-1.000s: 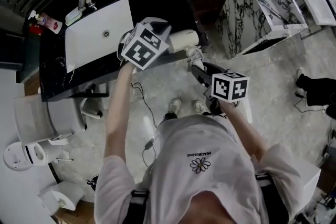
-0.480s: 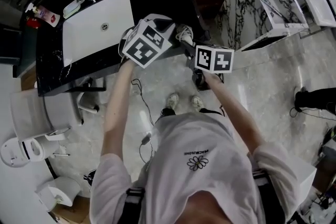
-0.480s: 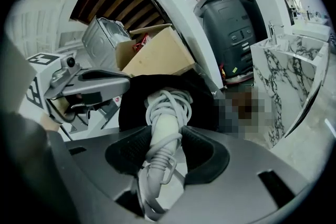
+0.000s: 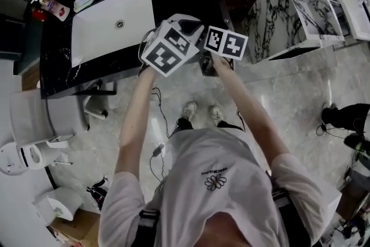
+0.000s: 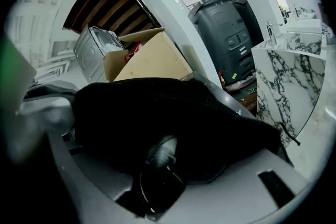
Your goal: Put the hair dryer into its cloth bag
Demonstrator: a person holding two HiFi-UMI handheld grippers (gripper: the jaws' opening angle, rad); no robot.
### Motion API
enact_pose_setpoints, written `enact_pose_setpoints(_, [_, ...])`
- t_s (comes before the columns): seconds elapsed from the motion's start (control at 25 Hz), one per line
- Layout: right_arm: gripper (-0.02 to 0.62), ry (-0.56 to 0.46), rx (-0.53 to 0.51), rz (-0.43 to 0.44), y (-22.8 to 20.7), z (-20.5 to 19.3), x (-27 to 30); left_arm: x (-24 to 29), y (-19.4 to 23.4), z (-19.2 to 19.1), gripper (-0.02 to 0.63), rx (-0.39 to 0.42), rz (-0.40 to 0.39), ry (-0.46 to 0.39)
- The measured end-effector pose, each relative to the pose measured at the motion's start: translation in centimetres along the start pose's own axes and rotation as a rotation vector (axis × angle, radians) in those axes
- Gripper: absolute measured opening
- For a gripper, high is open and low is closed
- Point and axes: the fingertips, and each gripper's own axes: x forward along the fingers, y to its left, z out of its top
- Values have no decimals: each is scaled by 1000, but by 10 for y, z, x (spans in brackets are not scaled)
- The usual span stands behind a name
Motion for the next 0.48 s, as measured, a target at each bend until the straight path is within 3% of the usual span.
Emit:
enact_pose_setpoints(0.2, [179, -7, 39, -17, -1, 14, 20, -4, 11, 3, 17, -25, 14, -21])
enact_pose_setpoints(0.48, [181, 15, -5, -45, -2, 18, 38, -6, 19, -4, 17, -28, 22, -12])
